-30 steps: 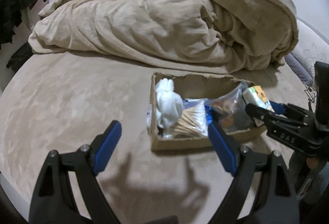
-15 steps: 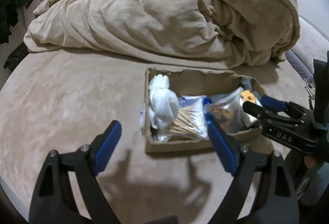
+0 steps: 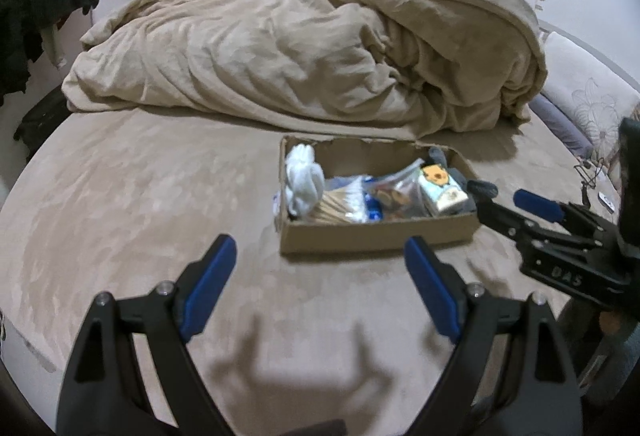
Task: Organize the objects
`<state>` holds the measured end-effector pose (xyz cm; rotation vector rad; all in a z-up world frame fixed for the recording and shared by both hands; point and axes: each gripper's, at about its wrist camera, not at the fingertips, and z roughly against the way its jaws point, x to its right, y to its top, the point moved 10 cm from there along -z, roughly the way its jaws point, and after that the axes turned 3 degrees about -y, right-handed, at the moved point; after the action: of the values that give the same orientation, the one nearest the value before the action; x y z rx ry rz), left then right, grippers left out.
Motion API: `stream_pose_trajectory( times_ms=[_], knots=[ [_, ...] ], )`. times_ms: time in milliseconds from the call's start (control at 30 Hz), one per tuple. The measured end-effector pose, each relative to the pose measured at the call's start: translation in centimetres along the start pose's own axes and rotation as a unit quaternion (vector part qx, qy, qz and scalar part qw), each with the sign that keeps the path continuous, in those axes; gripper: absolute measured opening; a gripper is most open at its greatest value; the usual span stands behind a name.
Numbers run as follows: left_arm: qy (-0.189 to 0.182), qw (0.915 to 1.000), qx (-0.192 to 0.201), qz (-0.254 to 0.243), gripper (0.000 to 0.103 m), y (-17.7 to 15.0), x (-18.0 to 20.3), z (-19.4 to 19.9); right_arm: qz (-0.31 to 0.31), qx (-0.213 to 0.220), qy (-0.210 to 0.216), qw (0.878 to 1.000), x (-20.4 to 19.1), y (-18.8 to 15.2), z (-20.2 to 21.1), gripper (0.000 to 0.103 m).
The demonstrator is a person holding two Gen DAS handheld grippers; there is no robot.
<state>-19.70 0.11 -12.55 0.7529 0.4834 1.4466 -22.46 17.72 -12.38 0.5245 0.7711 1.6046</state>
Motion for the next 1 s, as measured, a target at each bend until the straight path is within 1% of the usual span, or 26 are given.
stream_pose_trajectory(
  times_ms=[100,333,433,633,767,833,900,1000],
  knots=[
    [-0.004,1.0000,-0.001,0.003,0.090,-1.3,0.1,1.2,0.000,0.006,-0.001,1.000,-0.5,-0.8,2.0,0.077],
    [-0.007,1.0000,-0.006,-0.002,0.090,-4.4,0.5,3.3,-0.005,0.015,0.000,1.000,-1.4,-3.1,6.4,0.077],
    [-0.006,1.0000,0.003,-0.008,0.095,-5.2,0.8,4.6,-0.004,0.021,0.000,1.000,-1.7,-4.0,7.9,0.077],
    [0.003,0.9999,0.011,-0.009,0.096,-6.9,1.2,6.7,-0.007,0.035,0.003,0.999,-2.3,-5.6,10.4,0.077],
    [0.012,0.9995,0.022,-0.019,0.102,-7.9,1.7,7.9,-0.012,0.049,0.002,0.999,-2.3,-6.5,11.7,0.077],
    [0.009,0.9990,0.032,-0.029,0.102,-8.3,2.2,8.7,-0.017,0.053,0.000,0.998,-2.1,-7.1,12.2,0.077],
    [0.015,0.9983,0.043,-0.036,0.102,-8.7,2.3,9.4,-0.019,0.061,0.001,0.998,-2.1,-7.5,12.7,0.077],
    [0.015,0.9982,0.052,-0.025,0.102,-9.3,2.4,10.4,-0.025,0.072,0.004,0.997,-1.9,-8.1,13.7,0.077]
  ],
)
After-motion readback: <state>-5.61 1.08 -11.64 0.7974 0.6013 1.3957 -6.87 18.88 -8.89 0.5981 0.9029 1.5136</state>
